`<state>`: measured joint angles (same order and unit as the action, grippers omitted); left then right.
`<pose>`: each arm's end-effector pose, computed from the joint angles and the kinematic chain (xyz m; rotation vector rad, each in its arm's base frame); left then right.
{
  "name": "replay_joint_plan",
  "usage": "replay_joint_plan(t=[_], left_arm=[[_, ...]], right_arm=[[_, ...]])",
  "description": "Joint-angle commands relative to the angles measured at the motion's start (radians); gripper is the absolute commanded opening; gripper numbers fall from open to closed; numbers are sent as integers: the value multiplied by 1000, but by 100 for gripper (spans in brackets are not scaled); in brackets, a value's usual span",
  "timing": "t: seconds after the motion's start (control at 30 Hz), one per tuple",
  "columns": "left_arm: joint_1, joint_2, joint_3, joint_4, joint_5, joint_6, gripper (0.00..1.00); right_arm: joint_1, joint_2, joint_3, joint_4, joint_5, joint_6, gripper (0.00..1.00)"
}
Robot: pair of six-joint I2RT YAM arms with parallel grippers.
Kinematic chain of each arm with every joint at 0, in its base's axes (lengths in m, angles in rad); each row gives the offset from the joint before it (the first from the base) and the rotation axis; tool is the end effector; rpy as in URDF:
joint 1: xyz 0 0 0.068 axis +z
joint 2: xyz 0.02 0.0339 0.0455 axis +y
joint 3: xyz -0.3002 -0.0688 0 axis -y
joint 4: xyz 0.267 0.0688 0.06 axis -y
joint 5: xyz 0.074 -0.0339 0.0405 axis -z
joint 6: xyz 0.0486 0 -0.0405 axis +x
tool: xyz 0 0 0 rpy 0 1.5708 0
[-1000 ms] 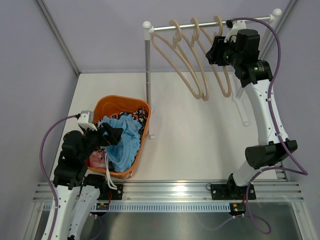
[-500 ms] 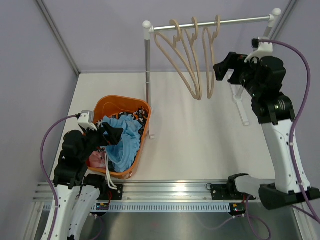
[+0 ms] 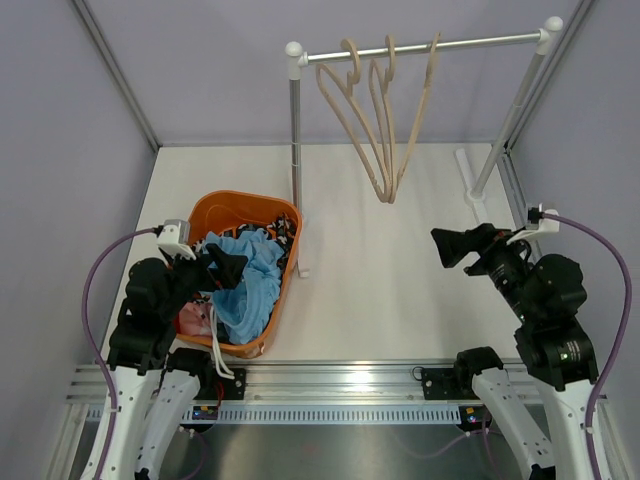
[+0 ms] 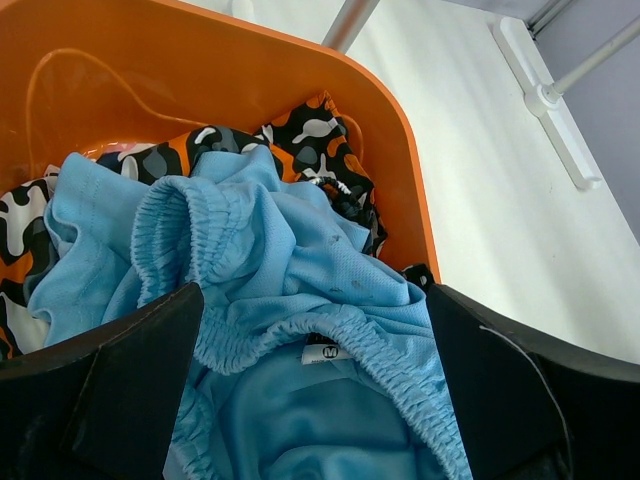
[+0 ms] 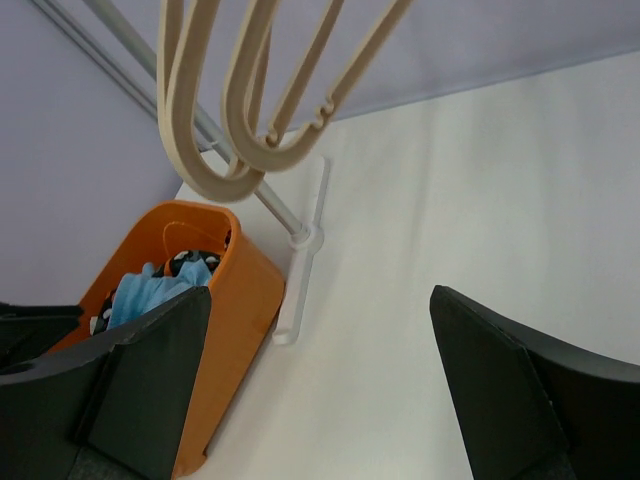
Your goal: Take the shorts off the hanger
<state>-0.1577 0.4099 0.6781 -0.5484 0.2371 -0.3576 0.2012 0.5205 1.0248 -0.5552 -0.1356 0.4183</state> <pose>0.0997 -0.0274 0.3282 -0.0198 1.8825 -0.5757 0.0833 0.0237 0.4381 0.0729 1.6516 0.5846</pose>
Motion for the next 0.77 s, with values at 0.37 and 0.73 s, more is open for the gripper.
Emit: replay_joint_plan(t=[0.37,0.73], left_arm=[[-13,17,-6,44,10,9,99],[-36,6,-5,39,-7,8,99]], right_arm=[[3,-73,-164,78,-137,108,100],[3,-125,-189,103,-142,100,100]])
